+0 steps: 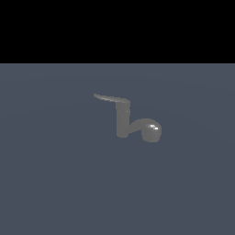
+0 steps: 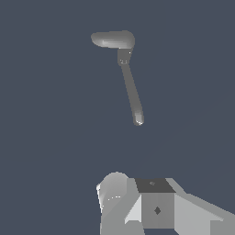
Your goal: Turn on the faucet by rotating a designated handle.
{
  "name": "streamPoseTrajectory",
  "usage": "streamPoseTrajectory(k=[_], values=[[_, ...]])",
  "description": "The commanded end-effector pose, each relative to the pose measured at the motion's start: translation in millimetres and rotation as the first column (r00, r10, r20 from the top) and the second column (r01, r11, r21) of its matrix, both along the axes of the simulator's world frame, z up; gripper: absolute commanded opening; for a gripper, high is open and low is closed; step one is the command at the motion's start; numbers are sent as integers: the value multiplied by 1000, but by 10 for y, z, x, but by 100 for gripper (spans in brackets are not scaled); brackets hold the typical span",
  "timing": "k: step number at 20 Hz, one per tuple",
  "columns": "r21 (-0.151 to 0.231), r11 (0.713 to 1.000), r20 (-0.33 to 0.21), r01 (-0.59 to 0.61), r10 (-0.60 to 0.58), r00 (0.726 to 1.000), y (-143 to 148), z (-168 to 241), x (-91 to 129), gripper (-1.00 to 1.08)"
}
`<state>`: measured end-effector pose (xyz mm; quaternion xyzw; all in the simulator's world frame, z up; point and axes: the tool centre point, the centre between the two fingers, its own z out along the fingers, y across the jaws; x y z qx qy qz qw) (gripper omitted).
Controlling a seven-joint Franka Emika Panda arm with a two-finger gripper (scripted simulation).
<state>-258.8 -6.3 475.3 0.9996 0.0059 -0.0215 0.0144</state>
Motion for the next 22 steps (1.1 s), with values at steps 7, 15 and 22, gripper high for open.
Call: streamPoseTrajectory(k=[7,15,22], values=[[21,1000,-12,-6,6,1000,-25,-46,24,-100],[34,999,-19,-8,8,1000,-39,-72,39,-100],[47,999,-19,25,-24,1000,-19,-102,147,-100]])
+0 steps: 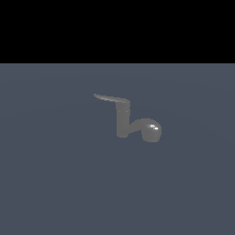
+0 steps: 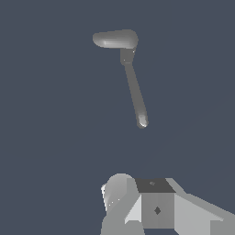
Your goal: Turn on the faucet by rotating a designated handle.
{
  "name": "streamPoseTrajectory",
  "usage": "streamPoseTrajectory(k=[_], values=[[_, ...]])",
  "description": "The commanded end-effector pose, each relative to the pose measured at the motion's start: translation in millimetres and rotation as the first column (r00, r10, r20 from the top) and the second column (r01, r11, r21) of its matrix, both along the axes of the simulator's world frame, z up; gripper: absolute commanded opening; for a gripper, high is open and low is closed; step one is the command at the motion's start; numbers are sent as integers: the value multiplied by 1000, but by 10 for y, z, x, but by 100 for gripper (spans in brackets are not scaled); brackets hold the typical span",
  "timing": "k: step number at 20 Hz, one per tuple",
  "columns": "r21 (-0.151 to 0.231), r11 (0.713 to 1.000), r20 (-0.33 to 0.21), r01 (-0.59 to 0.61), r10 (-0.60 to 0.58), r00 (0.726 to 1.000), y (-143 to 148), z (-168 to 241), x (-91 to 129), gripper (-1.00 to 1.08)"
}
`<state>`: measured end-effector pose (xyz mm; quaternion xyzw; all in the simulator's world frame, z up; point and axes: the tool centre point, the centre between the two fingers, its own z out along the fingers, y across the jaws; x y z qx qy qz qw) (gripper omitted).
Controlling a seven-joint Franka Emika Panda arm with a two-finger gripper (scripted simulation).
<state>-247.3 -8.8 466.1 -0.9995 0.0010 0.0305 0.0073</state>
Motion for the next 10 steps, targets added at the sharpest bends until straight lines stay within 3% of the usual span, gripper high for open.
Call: streamPoseTrajectory(k=[1,10], values=[[7,1000,-1,18,-18,1000,11,-18,59,-100],[46,988,-10,147,-147,989,90,-156,454,-100]])
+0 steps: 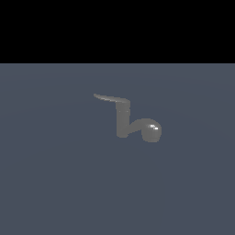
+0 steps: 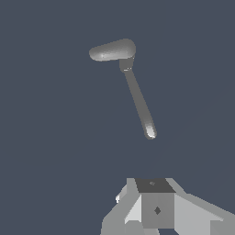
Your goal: Turn on the faucet by rotating a designated handle.
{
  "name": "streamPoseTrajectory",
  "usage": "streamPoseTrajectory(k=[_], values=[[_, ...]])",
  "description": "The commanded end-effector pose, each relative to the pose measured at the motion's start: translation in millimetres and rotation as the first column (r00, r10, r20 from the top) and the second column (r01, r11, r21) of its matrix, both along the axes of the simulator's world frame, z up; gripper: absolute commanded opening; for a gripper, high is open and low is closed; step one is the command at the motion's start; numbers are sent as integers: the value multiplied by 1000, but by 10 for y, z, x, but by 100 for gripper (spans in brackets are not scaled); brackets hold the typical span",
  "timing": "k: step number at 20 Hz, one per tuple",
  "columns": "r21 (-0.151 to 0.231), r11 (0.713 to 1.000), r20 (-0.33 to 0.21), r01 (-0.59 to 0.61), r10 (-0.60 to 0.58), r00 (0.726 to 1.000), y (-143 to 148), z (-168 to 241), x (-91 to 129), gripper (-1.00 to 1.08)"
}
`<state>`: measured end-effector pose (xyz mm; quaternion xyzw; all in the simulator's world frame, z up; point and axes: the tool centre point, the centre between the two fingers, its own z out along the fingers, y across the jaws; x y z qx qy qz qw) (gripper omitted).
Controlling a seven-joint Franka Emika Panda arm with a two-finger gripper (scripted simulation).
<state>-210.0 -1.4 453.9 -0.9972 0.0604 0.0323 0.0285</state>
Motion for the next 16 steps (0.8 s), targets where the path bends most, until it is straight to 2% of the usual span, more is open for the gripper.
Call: streamPoseTrajectory(k=[1,9,16], values=[[13,999,-4,48,-48,999,29,-59,142,-100],[45,969,-32,243,-242,970,153,-342,681,-100],[47,907,-60,418,-415,908,267,-668,1134,-100]])
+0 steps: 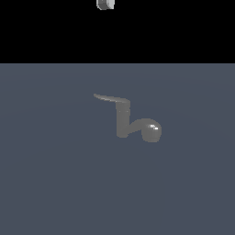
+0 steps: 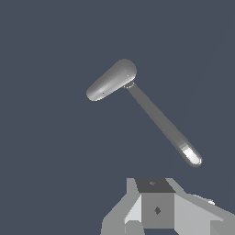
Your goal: Turn on the faucet by rotating a designated handle.
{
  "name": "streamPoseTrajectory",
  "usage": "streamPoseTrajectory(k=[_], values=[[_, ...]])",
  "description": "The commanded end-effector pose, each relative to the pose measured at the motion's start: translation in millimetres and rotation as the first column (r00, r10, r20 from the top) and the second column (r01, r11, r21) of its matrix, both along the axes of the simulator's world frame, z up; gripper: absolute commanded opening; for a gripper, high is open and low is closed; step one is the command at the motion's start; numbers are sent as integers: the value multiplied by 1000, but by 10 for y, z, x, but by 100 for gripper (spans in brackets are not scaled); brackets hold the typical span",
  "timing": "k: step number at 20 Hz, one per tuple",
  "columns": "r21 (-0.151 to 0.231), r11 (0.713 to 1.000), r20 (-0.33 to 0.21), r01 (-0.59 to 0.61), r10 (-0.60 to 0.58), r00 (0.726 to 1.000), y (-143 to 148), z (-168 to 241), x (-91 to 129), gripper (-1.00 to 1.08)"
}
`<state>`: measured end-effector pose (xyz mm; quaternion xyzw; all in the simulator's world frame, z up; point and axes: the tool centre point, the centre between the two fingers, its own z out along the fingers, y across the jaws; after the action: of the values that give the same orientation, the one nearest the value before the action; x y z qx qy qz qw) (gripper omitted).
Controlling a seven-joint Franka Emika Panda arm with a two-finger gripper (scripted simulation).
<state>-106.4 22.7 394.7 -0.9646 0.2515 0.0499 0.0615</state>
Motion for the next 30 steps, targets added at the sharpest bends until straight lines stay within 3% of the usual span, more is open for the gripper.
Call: streamPoseTrajectory(k=[1,7,14,30], values=[[2,998,-10,68,-68,998,43,-128,160,-100],[-10,973,-31,229,-229,973,139,-464,515,-100],[-42,912,-42,409,-411,911,245,-902,890,-100],[-129,676,23,726,-730,683,424,-1918,1528,-100]])
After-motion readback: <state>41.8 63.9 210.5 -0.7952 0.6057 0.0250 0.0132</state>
